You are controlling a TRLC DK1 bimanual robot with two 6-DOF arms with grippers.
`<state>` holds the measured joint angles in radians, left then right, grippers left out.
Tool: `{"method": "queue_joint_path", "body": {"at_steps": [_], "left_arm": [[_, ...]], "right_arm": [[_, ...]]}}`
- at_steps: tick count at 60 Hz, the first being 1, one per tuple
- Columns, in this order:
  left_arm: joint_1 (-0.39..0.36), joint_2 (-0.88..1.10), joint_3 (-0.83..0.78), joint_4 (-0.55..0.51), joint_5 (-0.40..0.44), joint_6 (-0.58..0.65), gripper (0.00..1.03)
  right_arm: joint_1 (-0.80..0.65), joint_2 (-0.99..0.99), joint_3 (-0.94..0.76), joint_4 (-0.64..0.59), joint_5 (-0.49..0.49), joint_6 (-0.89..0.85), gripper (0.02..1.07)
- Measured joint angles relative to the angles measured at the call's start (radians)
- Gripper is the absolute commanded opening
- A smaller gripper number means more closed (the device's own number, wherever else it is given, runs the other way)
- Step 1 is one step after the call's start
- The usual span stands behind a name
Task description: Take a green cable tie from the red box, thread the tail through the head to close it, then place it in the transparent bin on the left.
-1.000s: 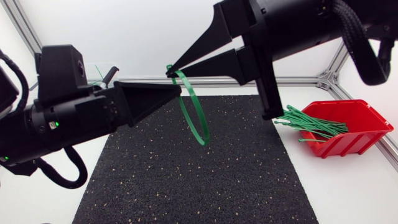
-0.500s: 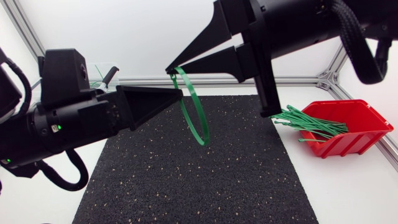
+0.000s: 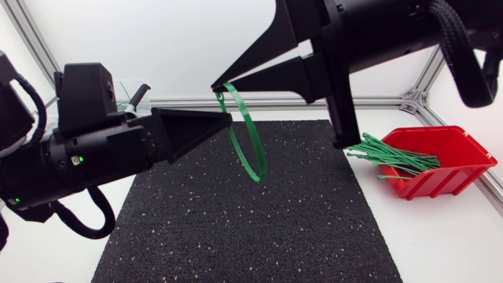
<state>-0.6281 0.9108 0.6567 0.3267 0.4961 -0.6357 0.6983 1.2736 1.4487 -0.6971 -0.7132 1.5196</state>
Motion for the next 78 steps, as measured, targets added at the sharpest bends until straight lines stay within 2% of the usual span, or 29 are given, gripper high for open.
{"method": "queue_joint_path", "body": {"at_steps": [78], "left_arm": [[0.005,0.0,0.0,-0.001,0.0,0.0,0.03]], "right_arm": [[-0.008,0.017,-0.029,0.029,0.0,0.003,0.08]]}}
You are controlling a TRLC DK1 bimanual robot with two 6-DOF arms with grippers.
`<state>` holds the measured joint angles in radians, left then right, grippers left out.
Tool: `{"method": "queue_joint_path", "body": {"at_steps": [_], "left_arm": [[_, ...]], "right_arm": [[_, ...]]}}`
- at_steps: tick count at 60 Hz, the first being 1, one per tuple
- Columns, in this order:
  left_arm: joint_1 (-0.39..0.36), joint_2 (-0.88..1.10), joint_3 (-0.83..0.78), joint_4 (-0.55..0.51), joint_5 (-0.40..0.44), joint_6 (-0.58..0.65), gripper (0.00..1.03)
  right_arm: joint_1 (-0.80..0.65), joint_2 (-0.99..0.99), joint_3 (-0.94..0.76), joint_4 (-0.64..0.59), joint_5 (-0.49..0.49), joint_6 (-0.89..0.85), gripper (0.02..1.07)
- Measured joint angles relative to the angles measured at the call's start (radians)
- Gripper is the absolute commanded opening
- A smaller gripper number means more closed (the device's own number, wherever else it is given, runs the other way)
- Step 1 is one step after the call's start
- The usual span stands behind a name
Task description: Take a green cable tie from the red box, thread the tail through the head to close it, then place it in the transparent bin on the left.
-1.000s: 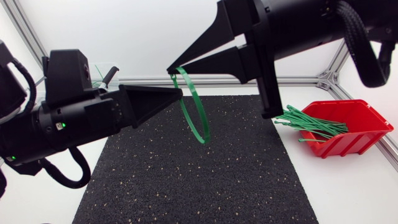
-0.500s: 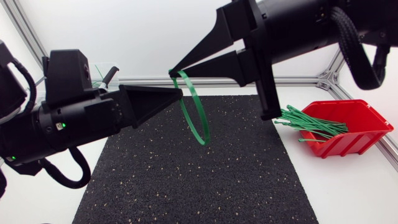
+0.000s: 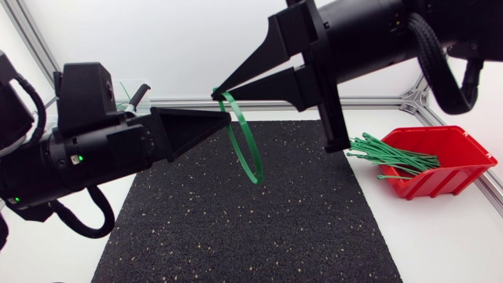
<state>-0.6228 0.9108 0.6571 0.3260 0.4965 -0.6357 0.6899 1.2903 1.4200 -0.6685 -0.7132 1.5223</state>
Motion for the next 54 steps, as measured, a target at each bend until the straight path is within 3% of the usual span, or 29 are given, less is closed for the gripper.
{"method": "queue_joint_path", "body": {"at_steps": [54], "left_arm": [[-0.002,0.002,0.0,-0.004,0.0,0.0,0.03]], "right_arm": [[-0.006,0.013,-0.009,0.023,0.0,0.0,0.08]]}}
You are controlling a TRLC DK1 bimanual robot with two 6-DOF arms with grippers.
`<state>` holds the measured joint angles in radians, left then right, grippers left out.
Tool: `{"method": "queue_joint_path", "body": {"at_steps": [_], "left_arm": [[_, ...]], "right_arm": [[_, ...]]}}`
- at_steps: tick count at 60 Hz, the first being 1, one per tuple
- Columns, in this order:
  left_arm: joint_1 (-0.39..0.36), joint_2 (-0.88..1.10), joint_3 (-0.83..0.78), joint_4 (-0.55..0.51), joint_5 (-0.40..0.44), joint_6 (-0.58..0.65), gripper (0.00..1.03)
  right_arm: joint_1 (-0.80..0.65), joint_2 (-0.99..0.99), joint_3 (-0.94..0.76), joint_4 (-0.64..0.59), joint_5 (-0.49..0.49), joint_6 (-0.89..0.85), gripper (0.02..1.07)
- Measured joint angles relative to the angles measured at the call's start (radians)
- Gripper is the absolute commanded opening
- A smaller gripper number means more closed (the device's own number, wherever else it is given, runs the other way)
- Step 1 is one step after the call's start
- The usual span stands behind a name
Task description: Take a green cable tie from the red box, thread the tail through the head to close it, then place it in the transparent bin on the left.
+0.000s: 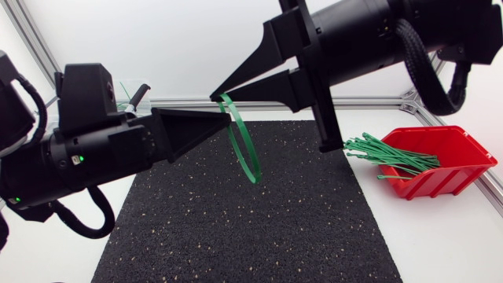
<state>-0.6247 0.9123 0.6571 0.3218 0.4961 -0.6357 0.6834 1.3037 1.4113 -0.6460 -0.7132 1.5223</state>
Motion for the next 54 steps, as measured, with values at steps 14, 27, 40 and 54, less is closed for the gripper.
{"method": "queue_joint_path", "body": {"at_steps": [14,27,40,54], "left_arm": [[0.0,0.016,0.0,0.001,0.001,0.0,0.03],[0.002,0.018,0.0,0.001,0.004,0.0,0.03],[0.003,0.027,0.0,0.005,0.004,0.0,0.03],[0.015,0.031,0.0,0.005,0.004,0.0,0.03]], "right_arm": [[0.0,-0.01,-0.006,0.0,0.001,0.0,0.08],[0.0,-0.014,-0.019,0.0,0.002,0.0,0.08],[0.0,-0.029,-0.02,0.0,0.003,0.0,0.08],[0.0,-0.043,-0.021,0.0,0.003,0.0,0.08]]}}
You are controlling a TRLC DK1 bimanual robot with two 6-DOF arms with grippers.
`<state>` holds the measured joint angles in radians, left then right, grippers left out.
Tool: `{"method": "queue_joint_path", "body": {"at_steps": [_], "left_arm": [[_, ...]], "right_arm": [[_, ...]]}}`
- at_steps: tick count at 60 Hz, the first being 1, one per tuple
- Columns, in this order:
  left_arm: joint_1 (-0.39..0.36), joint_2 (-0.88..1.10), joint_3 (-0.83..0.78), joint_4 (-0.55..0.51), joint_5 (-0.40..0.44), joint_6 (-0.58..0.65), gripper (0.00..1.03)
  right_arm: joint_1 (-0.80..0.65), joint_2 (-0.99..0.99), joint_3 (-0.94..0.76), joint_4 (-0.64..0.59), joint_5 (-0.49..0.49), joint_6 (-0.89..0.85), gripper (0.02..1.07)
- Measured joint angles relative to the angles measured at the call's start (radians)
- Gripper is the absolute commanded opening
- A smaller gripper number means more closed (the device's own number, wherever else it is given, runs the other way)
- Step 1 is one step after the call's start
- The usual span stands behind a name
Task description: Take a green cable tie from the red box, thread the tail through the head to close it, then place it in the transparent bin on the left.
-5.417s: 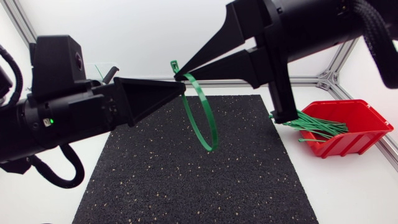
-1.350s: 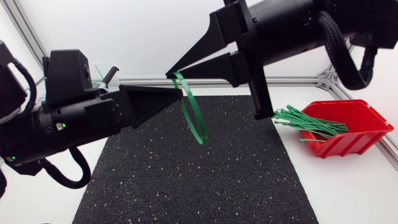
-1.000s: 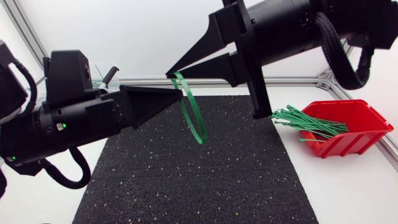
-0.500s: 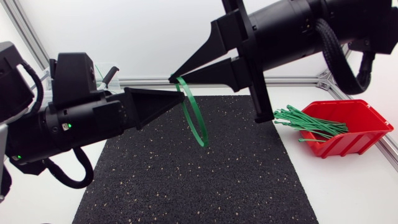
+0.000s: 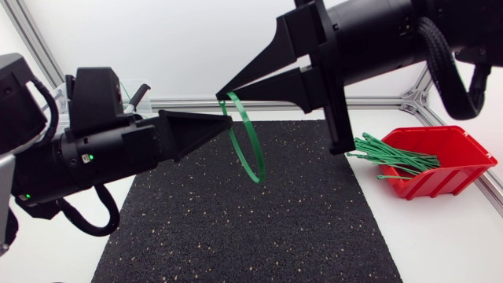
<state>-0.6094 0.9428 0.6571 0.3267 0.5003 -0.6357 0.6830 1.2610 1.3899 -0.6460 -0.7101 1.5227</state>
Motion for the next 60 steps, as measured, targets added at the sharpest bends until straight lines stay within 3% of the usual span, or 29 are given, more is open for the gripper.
{"method": "queue_joint_path", "body": {"at_steps": [60], "left_arm": [[0.0,0.0,0.0,0.0,0.007,0.0,0.03]], "right_arm": [[-0.005,0.033,-0.005,0.023,0.0,0.0,0.08]]}}
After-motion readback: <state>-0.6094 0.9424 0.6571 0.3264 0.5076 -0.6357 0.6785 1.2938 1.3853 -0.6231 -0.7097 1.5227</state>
